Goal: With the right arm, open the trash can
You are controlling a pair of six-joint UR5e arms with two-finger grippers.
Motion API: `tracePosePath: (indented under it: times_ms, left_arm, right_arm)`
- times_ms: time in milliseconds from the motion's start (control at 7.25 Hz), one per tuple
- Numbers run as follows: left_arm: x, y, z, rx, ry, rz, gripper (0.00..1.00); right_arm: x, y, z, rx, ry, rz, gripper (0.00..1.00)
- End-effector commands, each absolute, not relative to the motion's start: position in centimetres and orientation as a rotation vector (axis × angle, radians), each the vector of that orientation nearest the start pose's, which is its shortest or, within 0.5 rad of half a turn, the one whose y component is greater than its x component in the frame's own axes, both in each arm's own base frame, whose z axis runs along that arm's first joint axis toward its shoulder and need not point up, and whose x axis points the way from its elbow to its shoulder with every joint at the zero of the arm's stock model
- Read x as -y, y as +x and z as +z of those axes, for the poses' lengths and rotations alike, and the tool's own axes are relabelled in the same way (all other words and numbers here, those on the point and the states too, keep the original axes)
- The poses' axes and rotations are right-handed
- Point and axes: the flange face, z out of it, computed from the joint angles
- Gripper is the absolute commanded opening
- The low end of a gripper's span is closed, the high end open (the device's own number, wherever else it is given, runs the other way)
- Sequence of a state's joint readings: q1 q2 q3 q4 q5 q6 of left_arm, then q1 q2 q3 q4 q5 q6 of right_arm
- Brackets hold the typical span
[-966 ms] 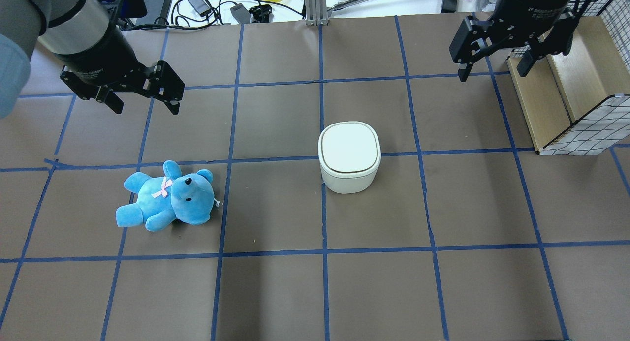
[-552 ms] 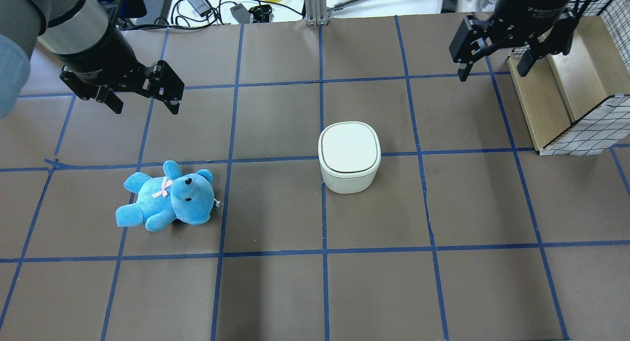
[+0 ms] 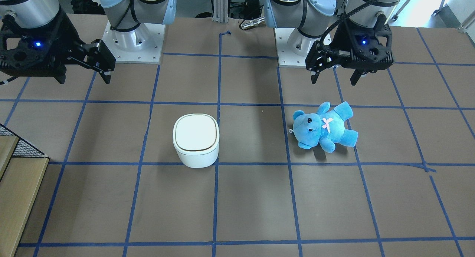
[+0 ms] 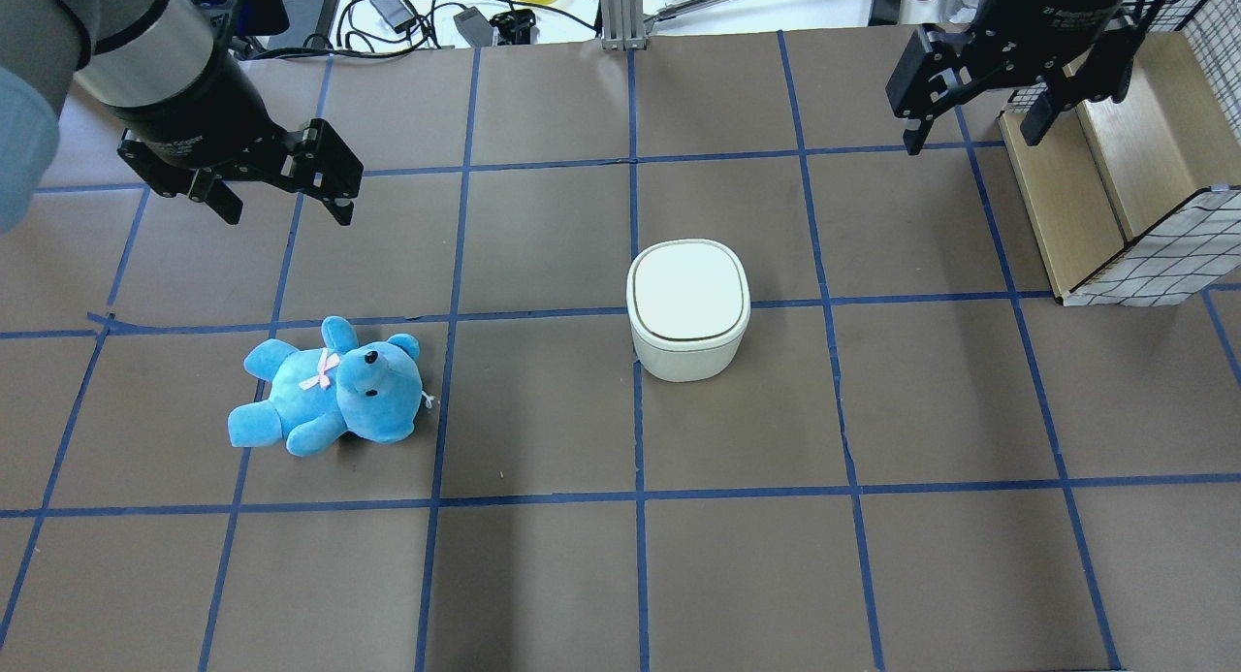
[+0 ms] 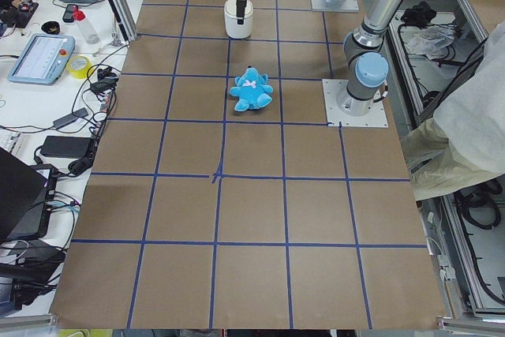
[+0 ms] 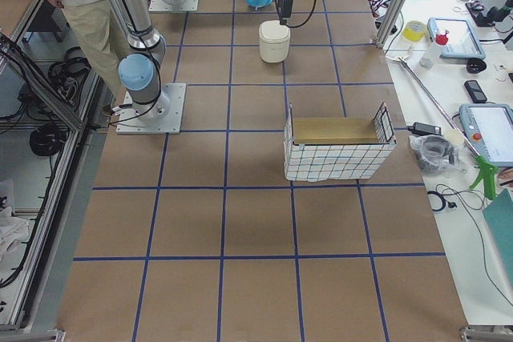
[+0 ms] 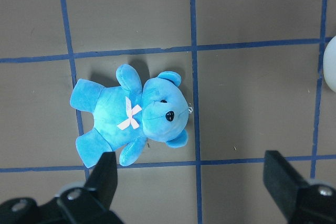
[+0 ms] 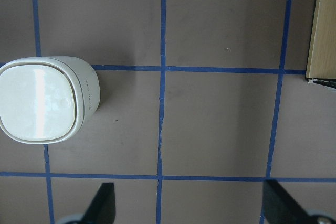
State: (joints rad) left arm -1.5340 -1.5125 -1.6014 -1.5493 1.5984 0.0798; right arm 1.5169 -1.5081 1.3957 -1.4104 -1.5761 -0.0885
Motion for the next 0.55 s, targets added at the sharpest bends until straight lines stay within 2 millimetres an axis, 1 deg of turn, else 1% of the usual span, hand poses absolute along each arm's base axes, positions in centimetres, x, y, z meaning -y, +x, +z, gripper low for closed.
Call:
tracePosePath:
  times_ms: [0, 138, 276, 414]
  left_arm:
    - [47.6, -11.3, 50.3, -3.11, 0.066, -0.074, 1.0]
    - [47.6, -11.3, 50.3, -3.11, 0.066, -0.074, 1.0]
    - [47.6, -11.4, 50.3, -3.11, 0.068, -0.074, 1.0]
    - [47.6, -11.3, 50.3, -3.11, 0.066, -0.074, 1.0]
  right_arm:
    - [51.5, 12.1, 52.7, -3.131, -0.074, 0.055, 1.0]
    - [51.4, 15.6, 53.2, -3.13, -0.079, -0.059, 0.95]
    - [50.4, 21.2, 52.9, -3.12, -0.011, -0.13, 0.94]
    - [49.1, 25.5, 51.7, -3.115, 0.037, -0.121, 0.94]
